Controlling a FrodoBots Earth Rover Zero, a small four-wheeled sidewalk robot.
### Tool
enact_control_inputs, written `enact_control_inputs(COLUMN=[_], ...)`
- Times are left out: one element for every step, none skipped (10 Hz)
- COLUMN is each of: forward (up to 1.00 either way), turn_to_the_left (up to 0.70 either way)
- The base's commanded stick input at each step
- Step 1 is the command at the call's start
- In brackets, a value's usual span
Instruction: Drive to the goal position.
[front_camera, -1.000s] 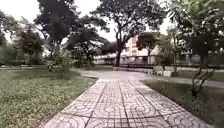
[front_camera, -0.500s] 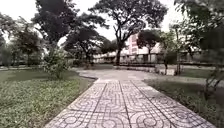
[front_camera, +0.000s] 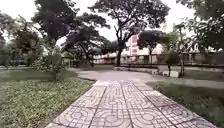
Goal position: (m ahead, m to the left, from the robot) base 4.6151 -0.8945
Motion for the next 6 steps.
enact_control_inputs(forward=[0.70,0.70,0.70,0.70,0.70,0.70], turn_to_the_left=[0.00,0.00,0.00,0.00,0.00,0.00])
